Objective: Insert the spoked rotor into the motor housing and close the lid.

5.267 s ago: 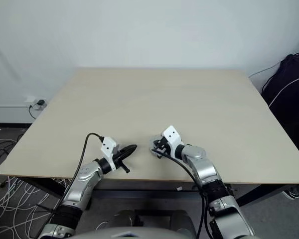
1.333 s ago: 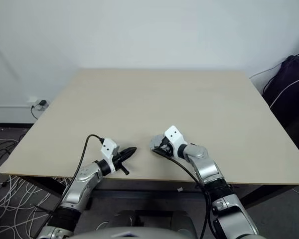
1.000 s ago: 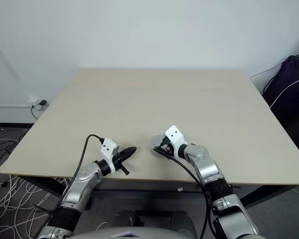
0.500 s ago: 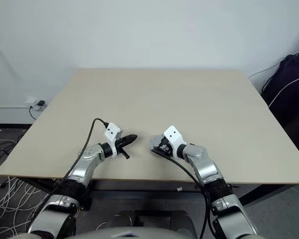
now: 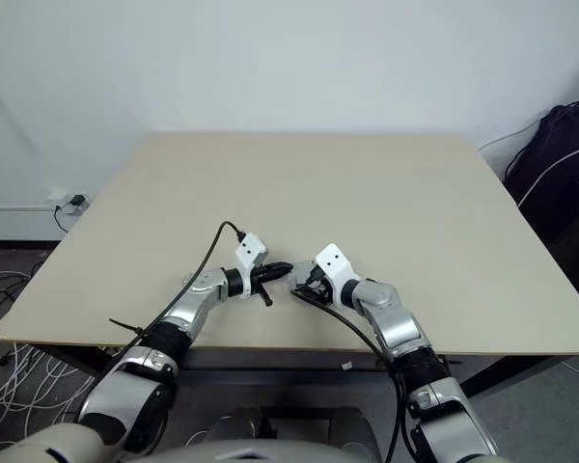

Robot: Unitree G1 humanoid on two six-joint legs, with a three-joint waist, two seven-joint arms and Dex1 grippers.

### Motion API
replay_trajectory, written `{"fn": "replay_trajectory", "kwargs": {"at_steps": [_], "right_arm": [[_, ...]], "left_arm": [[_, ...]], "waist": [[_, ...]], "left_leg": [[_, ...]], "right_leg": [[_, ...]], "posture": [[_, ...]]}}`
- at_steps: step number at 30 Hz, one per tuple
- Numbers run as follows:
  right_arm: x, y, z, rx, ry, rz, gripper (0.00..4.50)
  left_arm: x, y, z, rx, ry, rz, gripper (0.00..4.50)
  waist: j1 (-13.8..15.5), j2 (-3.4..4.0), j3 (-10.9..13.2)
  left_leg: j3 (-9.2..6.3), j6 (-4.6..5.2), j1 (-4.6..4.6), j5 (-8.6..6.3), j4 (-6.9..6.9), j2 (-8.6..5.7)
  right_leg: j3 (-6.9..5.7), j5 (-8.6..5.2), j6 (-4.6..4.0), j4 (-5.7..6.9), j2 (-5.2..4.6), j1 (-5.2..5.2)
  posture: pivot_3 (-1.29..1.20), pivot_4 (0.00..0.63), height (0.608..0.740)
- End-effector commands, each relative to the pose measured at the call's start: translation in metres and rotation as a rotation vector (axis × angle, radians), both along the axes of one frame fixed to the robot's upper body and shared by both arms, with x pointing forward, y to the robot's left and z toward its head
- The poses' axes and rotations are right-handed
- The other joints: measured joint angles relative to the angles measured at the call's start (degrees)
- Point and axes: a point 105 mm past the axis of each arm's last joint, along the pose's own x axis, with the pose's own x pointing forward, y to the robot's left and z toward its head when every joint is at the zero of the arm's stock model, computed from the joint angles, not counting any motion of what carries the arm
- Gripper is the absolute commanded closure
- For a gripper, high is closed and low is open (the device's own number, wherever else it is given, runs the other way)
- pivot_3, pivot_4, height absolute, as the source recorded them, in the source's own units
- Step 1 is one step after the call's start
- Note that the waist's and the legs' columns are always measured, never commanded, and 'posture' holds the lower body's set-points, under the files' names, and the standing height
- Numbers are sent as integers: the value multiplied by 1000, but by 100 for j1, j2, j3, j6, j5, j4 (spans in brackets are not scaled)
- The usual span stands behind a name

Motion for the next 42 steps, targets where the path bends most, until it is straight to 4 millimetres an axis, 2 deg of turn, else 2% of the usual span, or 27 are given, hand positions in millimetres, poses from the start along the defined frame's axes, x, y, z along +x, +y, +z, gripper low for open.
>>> {"fn": "replay_trajectory", "kwargs": {"at_steps": [1, 11, 25, 37, 38, 40, 42], "right_arm": [[-6, -11, -18, -61, 58, -35, 1287], [-8, -8, -18, -54, 59, -39, 1287], [-12, -8, -18, -53, 63, -41, 1287], [-13, -7, -16, -50, 58, -32, 1287], [-13, -7, -15, -49, 55, -31, 568], [-12, -6, -12, -38, 49, -29, 19], [-11, -6, -10, -33, 39, -31, 19]], "left_arm": [[7, -1, 8, 45, -52, -29, 4500], [2, -1, 0, 115, -42, -90, 4500], [0, -16, 0, 149, -45, -166, 4500], [-3, -19, -5, 173, -33, -192, 4500], [-3, -19, -5, 172, -33, -192, 4500], [-3, -20, -5, 171, -33, -191, 4500], [-3, -20, -5, 170, -33, -191, 4500]], "waist": [[-2, 0, 0], [-3, -2, 1], [8, -3, 2], [43, -3, 2], [43, -3, 2], [42, -3, 2], [43, -3, 2]], "left_leg": [[0, 0, 0, 0, 0, 0], [-1, 0, -1, 0, -1, 0], [-3, 0, -2, 0, -4, 0], [-4, 0, -2, 0, -4, -1], [-4, 0, -2, 0, -4, -1], [-4, 0, -2, 0, -4, -1], [-4, 0, -2, 0, -6, -1]], "right_leg": [[0, 0, 0, -1, 0, 0], [0, 0, 0, -1, 0, -1], [-1, 1, 4, -1, 0, -1], [-1, 1, 6, -2, 0, 0], [-1, 1, 6, -2, 0, 0], [-2, 1, 7, -3, 0, 0], [-2, 0, 7, -3, 0, 0]], "posture": [[0, 0, 740], [0, 0, 740], [0, 0, 740], [0, 0, 740], [0, 0, 740], [0, 0, 740], [0, 0, 740]]}}
